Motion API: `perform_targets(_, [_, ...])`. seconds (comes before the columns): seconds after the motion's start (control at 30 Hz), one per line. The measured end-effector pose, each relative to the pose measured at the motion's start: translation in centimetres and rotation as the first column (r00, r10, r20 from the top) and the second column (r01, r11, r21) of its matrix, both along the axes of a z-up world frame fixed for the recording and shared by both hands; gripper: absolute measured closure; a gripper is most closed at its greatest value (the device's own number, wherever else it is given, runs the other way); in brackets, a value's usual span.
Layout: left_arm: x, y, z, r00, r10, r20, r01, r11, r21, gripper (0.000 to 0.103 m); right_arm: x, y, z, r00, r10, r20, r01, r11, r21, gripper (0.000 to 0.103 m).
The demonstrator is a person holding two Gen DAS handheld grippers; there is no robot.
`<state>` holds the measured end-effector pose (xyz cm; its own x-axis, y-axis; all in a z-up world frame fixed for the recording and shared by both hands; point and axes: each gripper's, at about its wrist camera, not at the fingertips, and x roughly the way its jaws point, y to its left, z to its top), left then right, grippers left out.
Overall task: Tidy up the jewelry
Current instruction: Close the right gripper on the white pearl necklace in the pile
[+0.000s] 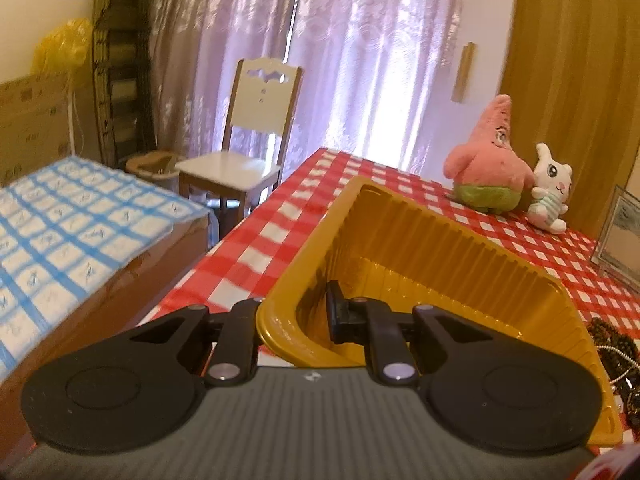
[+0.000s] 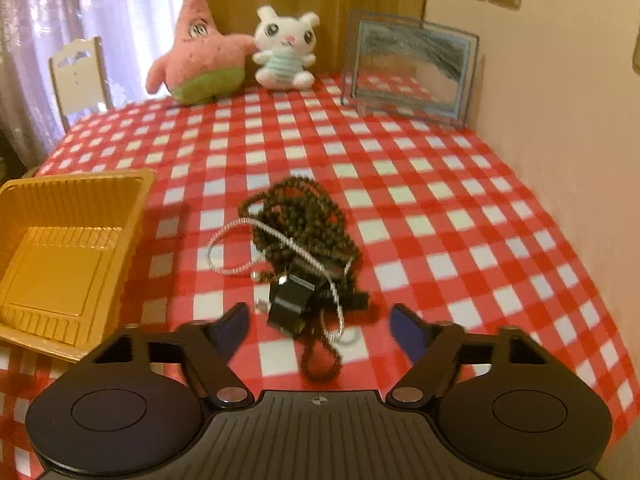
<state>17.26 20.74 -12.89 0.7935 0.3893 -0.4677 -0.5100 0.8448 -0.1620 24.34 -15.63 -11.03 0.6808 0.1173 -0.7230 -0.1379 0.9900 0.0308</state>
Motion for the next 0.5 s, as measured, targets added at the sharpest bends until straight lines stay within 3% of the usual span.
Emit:
perform_targets(0.2, [0.3, -0.7, 0.8, 1.0, 0.005, -0.014, -0.005, 1.0, 0.012, 0.09, 2.0, -0.6, -0.1, 0.994, 0.112, 0.004, -0.112, 0.994, 0.002, 0.066])
perform_targets(0.5, [0.4, -1.2, 1.2, 1.0, 0.014, -0.019, -0.014, 0.999, 0.034, 0.09, 5.7, -0.1, -1.1, 0.969, 0.247, -0.006, -0.248, 0.969, -0.019, 0.082])
